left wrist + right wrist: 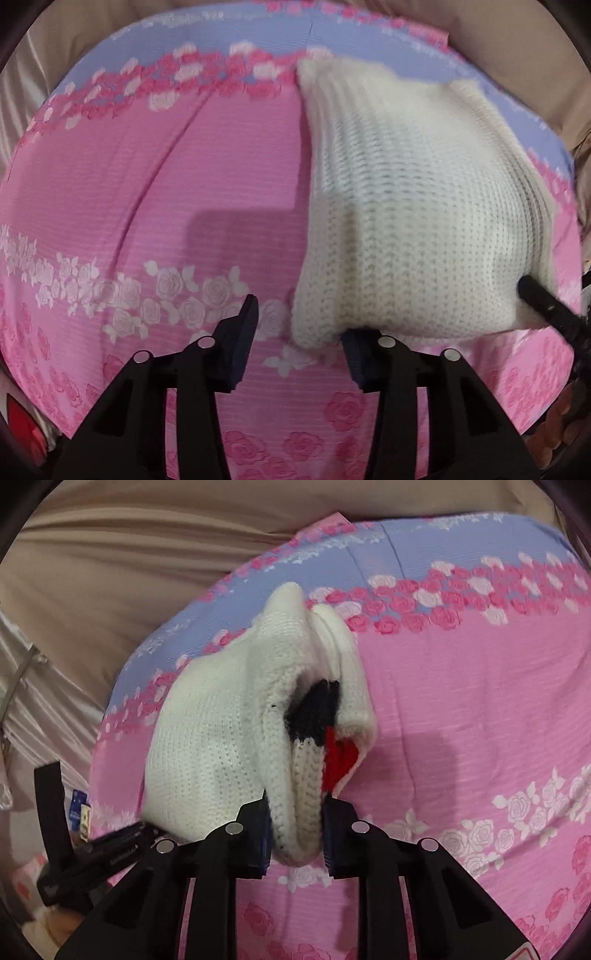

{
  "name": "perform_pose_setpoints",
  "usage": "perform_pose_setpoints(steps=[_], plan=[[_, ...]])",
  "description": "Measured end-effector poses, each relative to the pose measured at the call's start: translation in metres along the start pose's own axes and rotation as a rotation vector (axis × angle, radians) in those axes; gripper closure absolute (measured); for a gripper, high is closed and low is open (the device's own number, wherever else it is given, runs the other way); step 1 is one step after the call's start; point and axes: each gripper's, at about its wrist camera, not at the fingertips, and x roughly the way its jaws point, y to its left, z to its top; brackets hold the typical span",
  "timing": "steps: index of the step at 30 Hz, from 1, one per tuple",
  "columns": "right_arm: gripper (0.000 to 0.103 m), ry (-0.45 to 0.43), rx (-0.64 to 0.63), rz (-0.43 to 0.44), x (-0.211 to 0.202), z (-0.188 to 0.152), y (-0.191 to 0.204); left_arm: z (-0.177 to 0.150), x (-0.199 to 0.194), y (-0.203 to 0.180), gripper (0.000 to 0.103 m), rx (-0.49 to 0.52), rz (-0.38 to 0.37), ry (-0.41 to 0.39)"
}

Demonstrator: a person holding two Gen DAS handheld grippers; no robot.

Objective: Fold small clothes

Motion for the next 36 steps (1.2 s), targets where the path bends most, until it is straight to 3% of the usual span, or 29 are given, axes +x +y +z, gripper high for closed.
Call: perform_pose_setpoints(steps=[2, 6, 8, 10, 13, 16, 18, 21, 27, 30, 36], plan=[[0.075, 0.130, -0.005, -0.112, 0.038, -0.013, -0.009, -0.005, 0.016, -0.004, 0.058, 0.005, 0.025, 0.045], [0.071, 0.028, -0.046, -0.185, -0.002, -0.019, 0.004, -0.020, -0.011, 0.000, 0.059, -0.027, 0.012, -0.009], [0.071, -0.078, -0.107, -0.210, -0.037, -0.022, 0.020, -0.027, -0.031, -0.001, 0.059, -0.035, 0.011, -0.067], [0.071, -0.110, -0.154, -0.202, -0.046, -0.020, 0.032, -0.029, -0.049, -0.007, 0.058, -0.024, 0.009, -0.126], [0.072, -0.046, -0.232, -0.246, -0.017, -0.015, 0.043, -0.022, -0.053, -0.026, 0.047, 0.040, 0.061, -0.178], [0.072, 0.121, -0.241, -0.359, 0.040, -0.022, 0.020, -0.015, -0.018, -0.041, 0.045, 0.106, 0.147, -0.099], [0.072, 0.097, -0.216, -0.338, 0.027, -0.022, 0.019, -0.017, -0.010, -0.039, 0.046, 0.112, 0.154, -0.073], [0.072, 0.046, -0.182, -0.292, -0.008, -0.026, 0.029, -0.033, -0.032, -0.039, 0.046, 0.097, 0.111, -0.137], [0.061, -0.105, -0.160, -0.346, -0.057, -0.054, 0.045, -0.057, -0.067, -0.048, 0.039, 0.091, 0.070, -0.225], [0.058, -0.136, -0.141, -0.360, -0.069, -0.059, 0.048, -0.065, -0.082, -0.053, 0.036, 0.099, 0.083, -0.267], [0.054, -0.140, -0.129, -0.349, -0.077, -0.076, 0.051, -0.073, -0.087, -0.053, 0.033, 0.096, 0.090, -0.268]])
